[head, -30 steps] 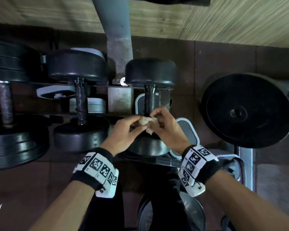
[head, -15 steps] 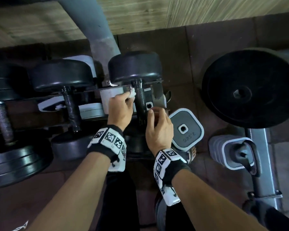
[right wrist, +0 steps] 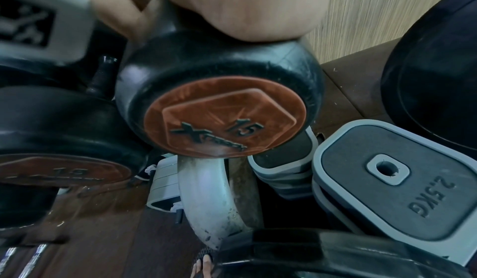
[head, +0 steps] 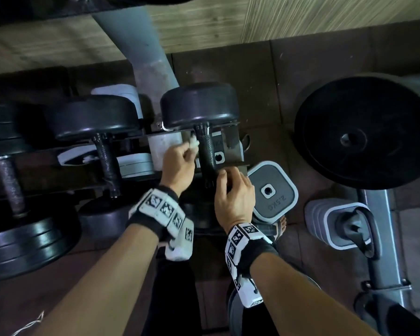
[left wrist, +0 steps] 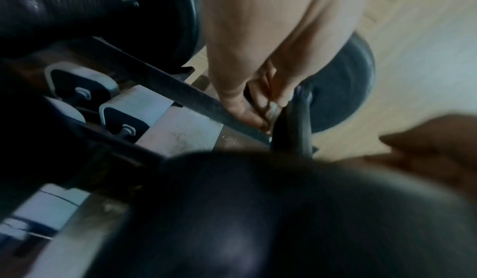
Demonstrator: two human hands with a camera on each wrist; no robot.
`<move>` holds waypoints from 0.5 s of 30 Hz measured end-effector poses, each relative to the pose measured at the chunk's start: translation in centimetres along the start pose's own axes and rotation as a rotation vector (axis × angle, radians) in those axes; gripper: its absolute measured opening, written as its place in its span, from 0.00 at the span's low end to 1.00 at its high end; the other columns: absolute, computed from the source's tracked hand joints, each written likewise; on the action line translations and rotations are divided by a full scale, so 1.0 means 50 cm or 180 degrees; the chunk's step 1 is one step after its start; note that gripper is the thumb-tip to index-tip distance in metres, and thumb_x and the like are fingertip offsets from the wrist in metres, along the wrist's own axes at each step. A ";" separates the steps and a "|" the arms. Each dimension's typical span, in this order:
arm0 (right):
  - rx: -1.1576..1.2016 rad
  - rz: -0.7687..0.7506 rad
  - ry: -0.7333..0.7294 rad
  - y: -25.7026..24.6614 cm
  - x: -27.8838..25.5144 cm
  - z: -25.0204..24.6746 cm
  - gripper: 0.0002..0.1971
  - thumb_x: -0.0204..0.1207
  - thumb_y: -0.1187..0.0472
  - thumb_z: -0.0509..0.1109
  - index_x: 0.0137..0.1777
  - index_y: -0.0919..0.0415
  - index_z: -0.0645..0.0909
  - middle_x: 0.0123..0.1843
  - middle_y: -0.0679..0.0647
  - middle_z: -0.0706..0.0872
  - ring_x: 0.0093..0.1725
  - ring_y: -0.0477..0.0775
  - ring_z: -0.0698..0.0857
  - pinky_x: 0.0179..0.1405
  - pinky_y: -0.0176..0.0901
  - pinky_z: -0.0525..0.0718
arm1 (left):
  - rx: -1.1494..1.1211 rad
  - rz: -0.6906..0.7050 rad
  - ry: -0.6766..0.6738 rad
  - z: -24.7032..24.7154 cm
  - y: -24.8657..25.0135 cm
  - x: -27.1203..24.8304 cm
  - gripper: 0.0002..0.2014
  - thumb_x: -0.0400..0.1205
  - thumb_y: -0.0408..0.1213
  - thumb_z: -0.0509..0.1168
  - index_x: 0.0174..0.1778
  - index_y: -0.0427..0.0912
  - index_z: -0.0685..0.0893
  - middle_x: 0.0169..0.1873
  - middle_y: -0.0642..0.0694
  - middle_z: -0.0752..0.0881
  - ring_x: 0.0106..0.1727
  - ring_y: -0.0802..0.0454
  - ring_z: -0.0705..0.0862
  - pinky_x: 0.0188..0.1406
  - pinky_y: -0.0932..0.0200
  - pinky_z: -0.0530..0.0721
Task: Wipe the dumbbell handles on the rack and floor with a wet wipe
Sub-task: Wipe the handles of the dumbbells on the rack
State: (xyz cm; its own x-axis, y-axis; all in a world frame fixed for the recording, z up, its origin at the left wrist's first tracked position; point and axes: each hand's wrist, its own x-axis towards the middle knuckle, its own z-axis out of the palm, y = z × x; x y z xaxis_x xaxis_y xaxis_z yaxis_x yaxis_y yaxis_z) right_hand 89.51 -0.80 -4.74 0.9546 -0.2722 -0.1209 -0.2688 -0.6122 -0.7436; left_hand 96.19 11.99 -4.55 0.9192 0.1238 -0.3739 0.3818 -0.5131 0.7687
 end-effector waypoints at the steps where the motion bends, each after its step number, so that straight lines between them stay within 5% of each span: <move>1: -0.0024 0.0005 -0.0009 0.001 0.001 0.000 0.19 0.83 0.50 0.56 0.41 0.60 0.81 0.35 0.55 0.85 0.38 0.65 0.82 0.41 0.52 0.76 | 0.0018 -0.0020 -0.0226 0.002 -0.012 -0.026 0.17 0.90 0.37 0.61 0.35 0.46 0.85 0.30 0.55 0.83 0.29 0.66 0.74 0.33 0.72 0.72; 3: -0.0053 0.0039 -0.0073 0.004 0.000 -0.001 0.19 0.83 0.50 0.55 0.42 0.60 0.81 0.36 0.55 0.85 0.39 0.64 0.82 0.41 0.53 0.76 | 0.0012 -0.0283 -0.0714 0.001 -0.042 -0.070 0.16 0.89 0.38 0.61 0.35 0.46 0.85 0.32 0.48 0.87 0.34 0.63 0.80 0.36 0.69 0.72; 6: -0.0063 0.0093 -0.0142 0.007 -0.002 0.000 0.19 0.82 0.49 0.55 0.42 0.59 0.82 0.37 0.53 0.86 0.40 0.63 0.82 0.43 0.54 0.77 | -0.0038 -0.0442 -0.1021 -0.011 -0.055 -0.045 0.12 0.89 0.40 0.63 0.50 0.38 0.90 0.48 0.40 0.92 0.51 0.52 0.88 0.49 0.61 0.79; 11: -0.0036 0.0098 -0.0173 0.007 -0.001 -0.002 0.17 0.82 0.50 0.56 0.41 0.57 0.82 0.36 0.50 0.85 0.40 0.60 0.81 0.43 0.55 0.79 | -0.0209 0.0212 -0.0248 -0.035 0.001 0.043 0.22 0.90 0.44 0.58 0.33 0.37 0.79 0.27 0.52 0.76 0.30 0.62 0.72 0.37 0.60 0.72; 15: -0.0055 0.0100 -0.0201 0.010 0.000 -0.001 0.18 0.82 0.50 0.55 0.41 0.58 0.82 0.36 0.52 0.85 0.40 0.62 0.81 0.43 0.57 0.80 | 0.0206 0.0159 -0.0809 -0.011 -0.040 -0.042 0.11 0.89 0.29 0.59 0.43 0.39 0.85 0.34 0.53 0.84 0.35 0.67 0.79 0.40 0.69 0.75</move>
State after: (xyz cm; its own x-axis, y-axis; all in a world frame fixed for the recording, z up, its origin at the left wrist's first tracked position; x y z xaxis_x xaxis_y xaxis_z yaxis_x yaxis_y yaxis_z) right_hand 89.36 -1.15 -5.05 0.9517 -0.2443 -0.1857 -0.3003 -0.6170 -0.7274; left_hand 93.53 13.24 -5.01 0.8798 -0.1163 -0.4608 0.3220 -0.5674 0.7579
